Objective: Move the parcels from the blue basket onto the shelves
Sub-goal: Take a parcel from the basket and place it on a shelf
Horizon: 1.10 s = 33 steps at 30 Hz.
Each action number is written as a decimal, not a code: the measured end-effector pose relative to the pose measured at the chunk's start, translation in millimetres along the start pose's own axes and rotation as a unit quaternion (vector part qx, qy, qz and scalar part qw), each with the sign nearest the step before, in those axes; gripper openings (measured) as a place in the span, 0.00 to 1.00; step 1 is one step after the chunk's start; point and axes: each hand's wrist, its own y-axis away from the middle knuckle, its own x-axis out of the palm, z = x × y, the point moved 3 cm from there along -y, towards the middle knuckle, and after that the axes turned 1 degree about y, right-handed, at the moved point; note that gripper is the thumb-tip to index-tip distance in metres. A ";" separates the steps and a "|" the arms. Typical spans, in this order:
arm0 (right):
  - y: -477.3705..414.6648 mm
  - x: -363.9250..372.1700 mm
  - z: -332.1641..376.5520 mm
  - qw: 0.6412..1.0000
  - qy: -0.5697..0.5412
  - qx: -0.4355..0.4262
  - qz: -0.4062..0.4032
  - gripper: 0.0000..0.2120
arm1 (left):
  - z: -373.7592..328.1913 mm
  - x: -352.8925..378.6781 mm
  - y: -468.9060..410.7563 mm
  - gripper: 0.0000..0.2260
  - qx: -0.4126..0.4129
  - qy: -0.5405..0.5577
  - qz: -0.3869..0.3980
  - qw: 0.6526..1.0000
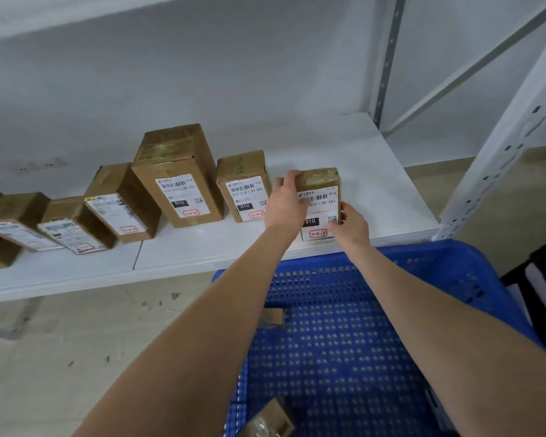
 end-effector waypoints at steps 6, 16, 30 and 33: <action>-6.9 7.7 -10.2 0.999 0.041 -0.012 -0.020 0.18 | 6.2 5.0 -3.2 0.28 0.054 -0.143 0.001 0.988; -25.8 19.2 -14.1 0.999 0.020 -0.021 -0.043 0.18 | 15.7 11.4 -14.1 0.28 0.166 -0.207 -0.114 0.957; -77.3 36.1 -2.7 0.998 0.015 -0.029 -0.059 0.18 | 19.4 15.0 -65.9 0.25 0.144 -0.243 -0.103 0.954; -82.1 38.0 -1.2 0.998 0.014 -0.031 -0.058 0.18 | 19.4 15.6 -69.0 0.26 0.137 -0.235 -0.106 0.956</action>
